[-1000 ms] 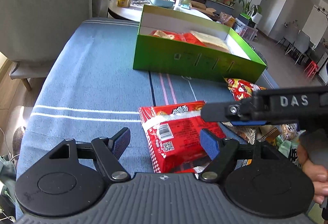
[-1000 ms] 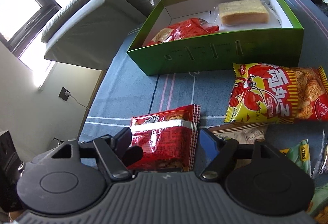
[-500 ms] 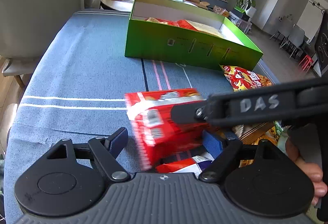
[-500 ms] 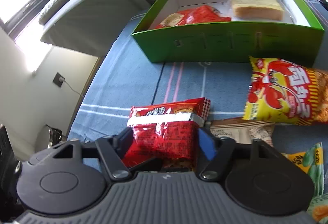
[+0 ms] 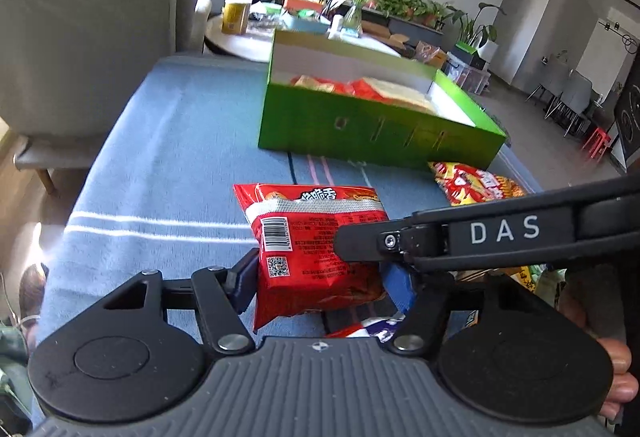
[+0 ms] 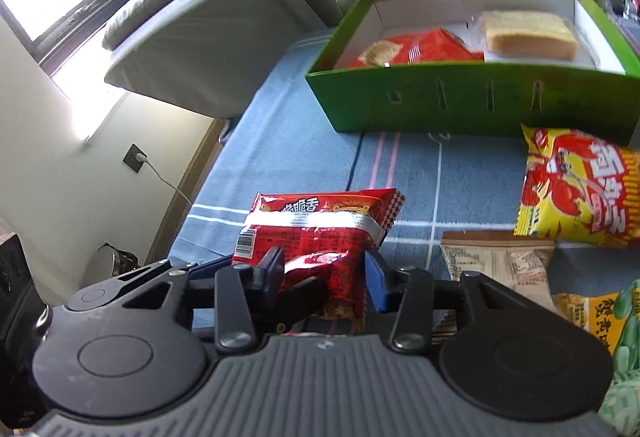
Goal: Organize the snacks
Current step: 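Lift the red packet and carry it over the green box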
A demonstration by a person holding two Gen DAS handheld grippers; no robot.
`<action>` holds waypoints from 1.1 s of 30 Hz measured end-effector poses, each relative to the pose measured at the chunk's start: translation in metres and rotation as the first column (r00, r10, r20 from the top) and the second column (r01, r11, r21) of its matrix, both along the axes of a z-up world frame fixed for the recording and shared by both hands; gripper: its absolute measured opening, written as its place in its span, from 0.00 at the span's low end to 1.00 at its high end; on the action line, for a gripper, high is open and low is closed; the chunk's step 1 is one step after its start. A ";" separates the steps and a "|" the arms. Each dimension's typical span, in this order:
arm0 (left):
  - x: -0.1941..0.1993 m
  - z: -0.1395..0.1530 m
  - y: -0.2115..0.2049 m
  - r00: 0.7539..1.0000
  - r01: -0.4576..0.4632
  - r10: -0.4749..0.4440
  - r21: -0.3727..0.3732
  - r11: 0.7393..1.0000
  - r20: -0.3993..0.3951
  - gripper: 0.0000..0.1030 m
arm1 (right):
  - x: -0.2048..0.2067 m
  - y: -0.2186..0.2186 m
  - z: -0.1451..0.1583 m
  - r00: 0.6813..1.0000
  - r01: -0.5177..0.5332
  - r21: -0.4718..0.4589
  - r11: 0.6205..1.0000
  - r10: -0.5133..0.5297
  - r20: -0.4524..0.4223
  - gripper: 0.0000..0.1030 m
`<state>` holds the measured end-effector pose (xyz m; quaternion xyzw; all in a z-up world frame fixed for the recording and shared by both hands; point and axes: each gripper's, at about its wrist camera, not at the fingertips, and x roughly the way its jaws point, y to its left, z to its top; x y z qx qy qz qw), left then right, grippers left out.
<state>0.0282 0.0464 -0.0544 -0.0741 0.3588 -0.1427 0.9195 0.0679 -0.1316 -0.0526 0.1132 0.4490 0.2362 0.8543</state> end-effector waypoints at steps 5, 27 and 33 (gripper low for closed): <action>-0.003 0.009 -0.004 0.999 0.000 -0.001 0.015 1.000 0.039 0.57 | -0.003 -0.003 0.009 1.000 0.005 0.019 1.000 -0.006 0.028 0.65; 0.026 0.036 -0.060 0.989 0.093 -0.104 0.107 0.990 0.101 0.56 | 0.008 -0.047 0.030 0.993 0.089 0.068 0.994 -0.094 0.073 0.65; 0.034 0.046 -0.078 0.984 0.121 -0.134 0.105 0.987 0.117 0.56 | 0.012 -0.064 0.039 0.986 0.120 0.084 0.989 -0.128 0.104 0.65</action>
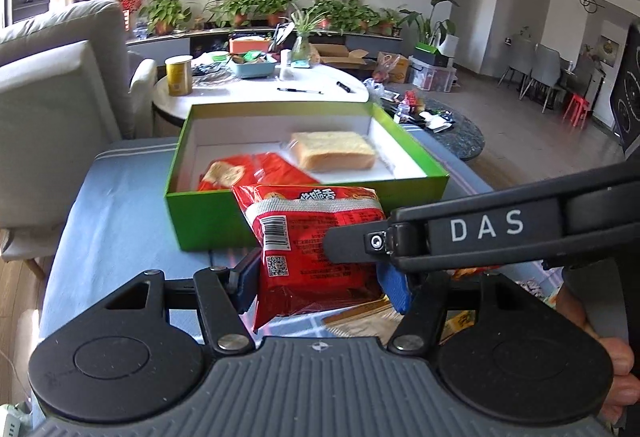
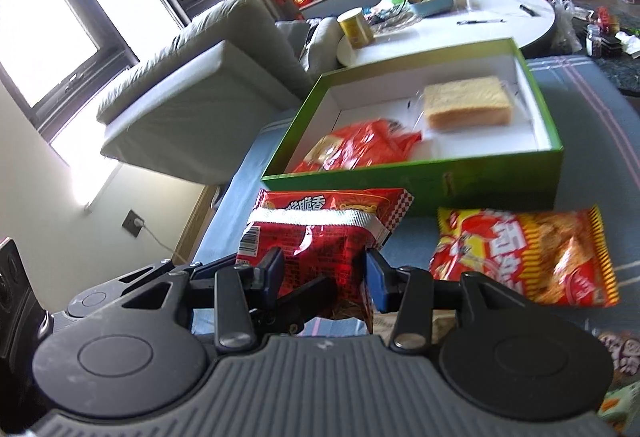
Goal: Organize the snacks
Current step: 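Lift the red packet and carry it over the green box, then lower the red packet into the green box and open the grippers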
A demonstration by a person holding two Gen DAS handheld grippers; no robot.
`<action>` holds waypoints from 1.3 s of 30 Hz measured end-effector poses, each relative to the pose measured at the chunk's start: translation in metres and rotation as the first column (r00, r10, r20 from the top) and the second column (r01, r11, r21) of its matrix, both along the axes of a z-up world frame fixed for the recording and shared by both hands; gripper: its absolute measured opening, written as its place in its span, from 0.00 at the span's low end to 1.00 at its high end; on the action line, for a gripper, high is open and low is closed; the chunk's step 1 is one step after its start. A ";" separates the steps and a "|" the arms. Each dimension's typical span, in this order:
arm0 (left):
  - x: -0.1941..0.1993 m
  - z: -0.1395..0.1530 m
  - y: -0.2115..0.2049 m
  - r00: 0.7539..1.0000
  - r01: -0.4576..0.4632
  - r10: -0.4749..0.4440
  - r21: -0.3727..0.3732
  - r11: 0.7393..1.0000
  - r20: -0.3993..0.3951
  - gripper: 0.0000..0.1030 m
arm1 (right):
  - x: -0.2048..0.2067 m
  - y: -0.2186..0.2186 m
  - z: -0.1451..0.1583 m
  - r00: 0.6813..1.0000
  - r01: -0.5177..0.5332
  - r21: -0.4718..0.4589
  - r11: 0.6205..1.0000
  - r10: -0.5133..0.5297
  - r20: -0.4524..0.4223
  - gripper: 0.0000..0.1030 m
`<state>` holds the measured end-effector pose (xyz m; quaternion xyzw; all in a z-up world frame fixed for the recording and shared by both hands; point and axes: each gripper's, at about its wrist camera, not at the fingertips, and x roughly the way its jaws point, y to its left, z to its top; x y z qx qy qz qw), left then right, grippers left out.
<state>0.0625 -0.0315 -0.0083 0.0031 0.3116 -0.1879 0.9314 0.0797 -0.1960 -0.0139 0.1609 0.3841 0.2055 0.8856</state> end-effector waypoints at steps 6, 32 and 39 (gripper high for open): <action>0.010 0.005 -0.018 1.000 0.022 -0.022 0.007 1.000 0.016 0.56 | 0.007 -0.016 0.005 1.000 0.026 0.008 1.000 -0.026 0.017 0.65; 0.125 0.020 -0.089 0.987 0.159 -0.159 0.037 0.987 -0.009 0.59 | 0.088 -0.070 0.023 0.988 0.152 -0.024 0.988 -0.151 0.036 0.65; 0.182 0.010 -0.101 0.985 0.151 -0.148 0.027 0.988 -0.090 0.61 | 0.128 -0.068 0.020 0.983 0.180 -0.080 0.980 -0.177 0.038 0.65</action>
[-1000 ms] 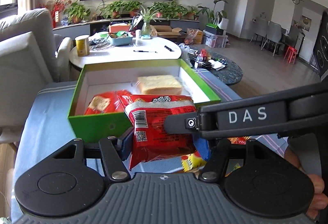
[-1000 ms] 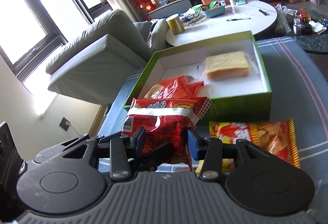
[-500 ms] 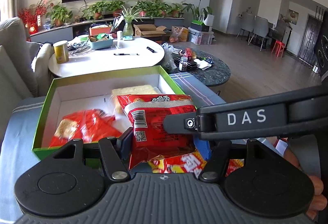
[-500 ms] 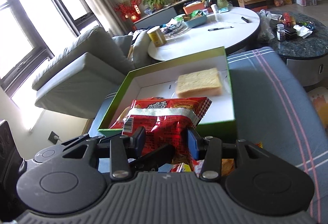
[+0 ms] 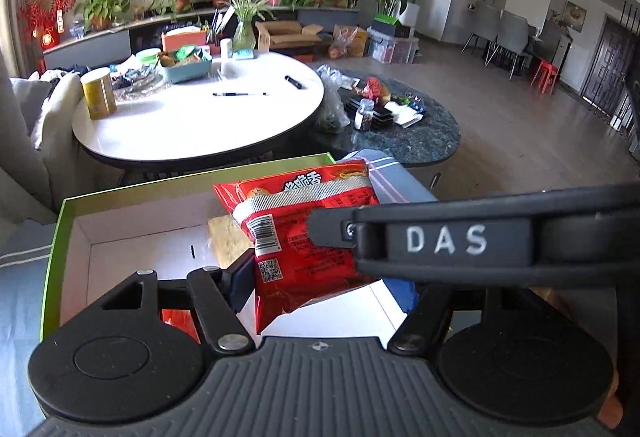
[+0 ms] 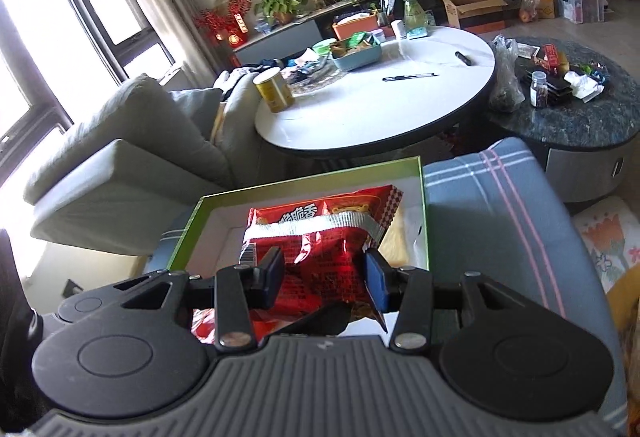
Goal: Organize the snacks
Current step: 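Lower the red packet into the green box and open the grippers, then move both grippers to the yellow crayfish-printed chip bag and close on it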
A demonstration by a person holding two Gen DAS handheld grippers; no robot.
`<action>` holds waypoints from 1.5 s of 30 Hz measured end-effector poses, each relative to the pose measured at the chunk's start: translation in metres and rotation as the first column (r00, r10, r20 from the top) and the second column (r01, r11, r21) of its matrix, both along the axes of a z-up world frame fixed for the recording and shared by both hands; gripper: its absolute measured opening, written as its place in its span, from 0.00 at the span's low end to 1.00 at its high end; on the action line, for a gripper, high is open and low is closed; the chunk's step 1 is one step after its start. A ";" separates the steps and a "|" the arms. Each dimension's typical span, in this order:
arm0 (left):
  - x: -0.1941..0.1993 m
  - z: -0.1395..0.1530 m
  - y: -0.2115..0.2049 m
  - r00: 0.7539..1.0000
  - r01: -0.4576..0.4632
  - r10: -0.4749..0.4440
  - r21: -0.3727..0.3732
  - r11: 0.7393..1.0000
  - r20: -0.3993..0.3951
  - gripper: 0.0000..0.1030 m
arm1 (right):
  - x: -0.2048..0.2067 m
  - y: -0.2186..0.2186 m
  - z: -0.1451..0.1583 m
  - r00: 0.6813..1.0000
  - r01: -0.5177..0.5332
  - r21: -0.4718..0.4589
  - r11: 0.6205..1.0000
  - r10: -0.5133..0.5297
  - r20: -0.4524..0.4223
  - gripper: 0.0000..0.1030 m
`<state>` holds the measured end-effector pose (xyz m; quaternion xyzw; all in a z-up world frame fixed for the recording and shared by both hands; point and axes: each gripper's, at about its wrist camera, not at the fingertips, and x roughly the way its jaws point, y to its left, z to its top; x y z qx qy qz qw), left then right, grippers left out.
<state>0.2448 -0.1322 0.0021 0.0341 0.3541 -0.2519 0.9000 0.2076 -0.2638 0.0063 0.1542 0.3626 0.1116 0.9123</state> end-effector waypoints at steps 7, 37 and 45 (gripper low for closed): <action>0.040 -0.028 0.002 0.997 -0.024 0.024 -0.005 1.000 -0.075 0.61 | 0.037 -0.004 -0.023 0.998 0.024 0.023 0.999 -0.023 -0.058 0.65; -0.038 -0.005 0.045 0.993 -0.108 0.110 -0.071 0.992 0.032 0.72 | -0.028 -0.030 -0.016 0.996 0.085 0.050 0.995 -0.086 0.027 0.65; -0.094 -0.027 0.043 0.998 -0.054 0.054 -0.014 0.998 0.032 0.75 | -0.068 -0.039 -0.041 0.995 0.082 0.050 0.995 -0.078 -0.064 0.66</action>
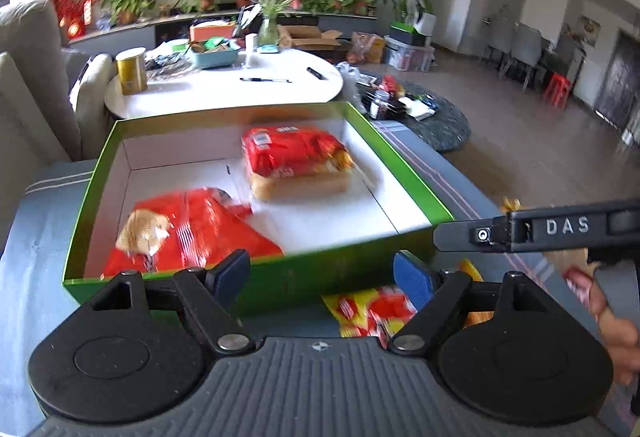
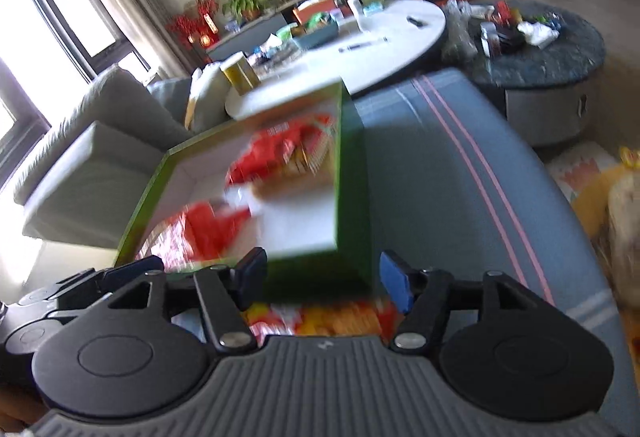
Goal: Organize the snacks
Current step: 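Move both grippers to the yellow crayfish-printed chip bag and close on it, then lift the yellow chip bag with both grippers and carry it over the box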
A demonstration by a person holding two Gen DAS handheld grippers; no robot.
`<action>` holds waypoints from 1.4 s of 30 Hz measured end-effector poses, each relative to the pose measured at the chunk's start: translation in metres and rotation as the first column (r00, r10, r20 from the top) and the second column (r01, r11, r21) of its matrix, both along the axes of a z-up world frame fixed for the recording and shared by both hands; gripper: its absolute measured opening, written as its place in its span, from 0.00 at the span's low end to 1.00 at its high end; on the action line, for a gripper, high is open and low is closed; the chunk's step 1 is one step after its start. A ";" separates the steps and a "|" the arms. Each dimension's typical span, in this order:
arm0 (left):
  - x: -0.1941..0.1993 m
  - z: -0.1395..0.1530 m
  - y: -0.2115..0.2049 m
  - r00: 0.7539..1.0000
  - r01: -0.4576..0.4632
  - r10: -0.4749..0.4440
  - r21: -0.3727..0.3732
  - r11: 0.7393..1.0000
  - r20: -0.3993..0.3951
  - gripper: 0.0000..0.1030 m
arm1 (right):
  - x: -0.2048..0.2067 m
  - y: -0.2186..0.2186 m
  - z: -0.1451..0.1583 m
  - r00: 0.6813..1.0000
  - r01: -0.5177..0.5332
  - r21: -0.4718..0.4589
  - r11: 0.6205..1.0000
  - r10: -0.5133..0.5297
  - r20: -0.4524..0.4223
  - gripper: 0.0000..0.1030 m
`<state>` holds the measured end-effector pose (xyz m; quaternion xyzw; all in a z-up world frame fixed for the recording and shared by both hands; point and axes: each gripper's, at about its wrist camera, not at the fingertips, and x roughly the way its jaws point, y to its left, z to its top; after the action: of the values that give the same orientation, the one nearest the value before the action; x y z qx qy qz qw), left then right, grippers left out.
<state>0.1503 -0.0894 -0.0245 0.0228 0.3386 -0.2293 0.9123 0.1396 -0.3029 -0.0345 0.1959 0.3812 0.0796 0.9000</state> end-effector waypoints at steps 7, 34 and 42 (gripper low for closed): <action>-0.017 -0.016 -0.010 0.998 0.026 -0.025 0.016 1.000 -0.056 0.75 | -0.019 -0.007 -0.008 1.000 0.002 -0.025 1.000 -0.003 -0.027 0.76; -0.015 -0.051 -0.028 0.983 0.057 -0.060 -0.022 0.998 -0.173 0.77 | -0.031 -0.008 -0.042 0.994 -0.067 0.054 0.996 0.071 -0.077 0.54; -0.020 -0.048 -0.032 0.985 0.077 -0.080 -0.023 0.997 -0.152 0.68 | -0.031 -0.008 -0.038 0.995 -0.063 0.046 0.997 0.067 -0.080 0.54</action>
<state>0.1303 -0.1211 -0.0722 0.0108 0.4043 -0.2691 0.8741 0.1090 -0.3112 -0.0728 0.2060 0.4220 0.1089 0.8761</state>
